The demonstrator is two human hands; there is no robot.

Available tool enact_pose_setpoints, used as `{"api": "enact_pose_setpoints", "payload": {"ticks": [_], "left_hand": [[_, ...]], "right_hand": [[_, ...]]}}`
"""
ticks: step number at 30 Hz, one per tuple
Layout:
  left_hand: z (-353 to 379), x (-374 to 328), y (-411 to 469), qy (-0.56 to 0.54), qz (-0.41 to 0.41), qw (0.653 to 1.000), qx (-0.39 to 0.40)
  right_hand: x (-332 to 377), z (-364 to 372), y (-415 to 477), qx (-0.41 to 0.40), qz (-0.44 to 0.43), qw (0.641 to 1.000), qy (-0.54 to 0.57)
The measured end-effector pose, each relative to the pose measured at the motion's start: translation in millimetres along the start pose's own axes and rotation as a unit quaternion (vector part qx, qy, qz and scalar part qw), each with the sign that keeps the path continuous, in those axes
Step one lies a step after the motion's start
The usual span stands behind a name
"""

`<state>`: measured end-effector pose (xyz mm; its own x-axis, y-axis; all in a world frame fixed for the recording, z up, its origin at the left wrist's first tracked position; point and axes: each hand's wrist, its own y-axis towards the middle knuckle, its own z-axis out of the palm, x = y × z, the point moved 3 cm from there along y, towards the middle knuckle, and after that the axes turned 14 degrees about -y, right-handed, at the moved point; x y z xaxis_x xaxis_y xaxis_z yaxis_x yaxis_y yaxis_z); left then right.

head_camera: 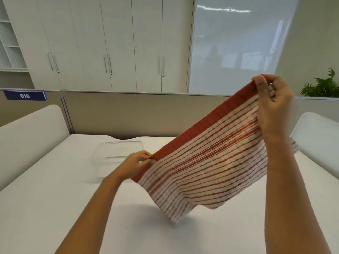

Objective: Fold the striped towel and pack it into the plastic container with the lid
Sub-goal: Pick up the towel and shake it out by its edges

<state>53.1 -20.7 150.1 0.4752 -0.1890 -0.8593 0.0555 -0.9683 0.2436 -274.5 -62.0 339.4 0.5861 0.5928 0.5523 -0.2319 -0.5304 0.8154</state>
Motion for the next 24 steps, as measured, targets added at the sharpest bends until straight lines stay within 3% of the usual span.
{"api": "enact_pose_setpoints", "payload": {"ticks": [5, 12, 19, 24], "left_hand": [[-43.8, 5.4, -3.7, 0.009, -0.010, 0.999, -0.040], [-79.9, -1.9, -17.2, -0.054, 0.044, 0.982, -0.174], [-77.3, -14.0, -34.1, -0.164, 0.113, 0.933, -0.301], [-70.8, 0.5, -49.3, -0.205, 0.082, 0.931, -0.290]], "right_hand": [[-41.3, -6.5, -5.4, -0.005, 0.087, 0.996, 0.025], [-79.3, 2.3, -24.5, 0.002, 0.119, 0.993, -0.014], [-103.5, 6.4, -50.8, 0.050, 0.146, 0.987, -0.053], [-117.7, -3.1, -73.5, 0.107, 0.150, 0.979, -0.083]]}}
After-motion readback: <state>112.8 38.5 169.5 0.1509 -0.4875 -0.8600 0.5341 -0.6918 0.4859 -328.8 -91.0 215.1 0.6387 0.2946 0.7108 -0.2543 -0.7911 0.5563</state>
